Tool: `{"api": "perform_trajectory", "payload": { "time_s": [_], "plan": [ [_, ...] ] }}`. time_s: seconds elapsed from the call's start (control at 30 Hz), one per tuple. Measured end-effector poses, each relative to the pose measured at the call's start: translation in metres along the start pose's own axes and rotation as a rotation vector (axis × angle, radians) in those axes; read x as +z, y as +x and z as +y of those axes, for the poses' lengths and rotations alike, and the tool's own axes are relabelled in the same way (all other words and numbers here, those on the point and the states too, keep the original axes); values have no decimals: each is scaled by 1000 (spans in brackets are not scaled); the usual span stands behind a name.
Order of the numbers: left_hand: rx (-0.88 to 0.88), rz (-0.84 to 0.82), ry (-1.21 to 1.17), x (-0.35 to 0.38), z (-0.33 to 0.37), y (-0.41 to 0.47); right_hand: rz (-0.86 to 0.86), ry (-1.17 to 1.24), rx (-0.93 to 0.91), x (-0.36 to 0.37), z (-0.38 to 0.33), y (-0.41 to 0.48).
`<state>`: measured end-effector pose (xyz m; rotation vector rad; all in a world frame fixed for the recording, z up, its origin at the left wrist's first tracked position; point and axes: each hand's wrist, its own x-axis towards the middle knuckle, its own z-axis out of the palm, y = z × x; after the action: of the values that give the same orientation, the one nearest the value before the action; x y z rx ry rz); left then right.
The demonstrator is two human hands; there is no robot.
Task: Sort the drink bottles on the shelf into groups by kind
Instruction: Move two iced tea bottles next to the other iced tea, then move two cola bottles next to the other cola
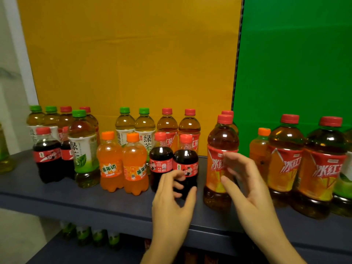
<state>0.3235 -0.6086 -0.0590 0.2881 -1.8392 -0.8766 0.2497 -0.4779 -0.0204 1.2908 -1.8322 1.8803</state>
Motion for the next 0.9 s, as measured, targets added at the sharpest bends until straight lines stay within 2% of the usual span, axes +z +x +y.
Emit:
{"api": "perform_trajectory", "payload": {
  "time_s": [0.07, 0.17, 0.37, 0.5, 0.67, 0.9],
  "plan": [
    [18, 61, 30, -18, -10, 6, -23, 15, -1, 20, -2, 0],
    [38, 59, 23, -40, -17, 24, -12, -73, -31, 53, -3, 2],
    [56, -110, 9, -47, -26, 58, 63, -271, -5, 96, 3, 16],
    [76, -209, 74, -37, -27, 66, 79, -327, 64, 109, 12, 21],
    [67, -230, 157, -29, -36, 78, 137, -347, 123, 115, 24, 24],
    [-1, -233, 123, -27, -35, 82, 162, -355, 275, 118, 37, 21]
  ]
}}
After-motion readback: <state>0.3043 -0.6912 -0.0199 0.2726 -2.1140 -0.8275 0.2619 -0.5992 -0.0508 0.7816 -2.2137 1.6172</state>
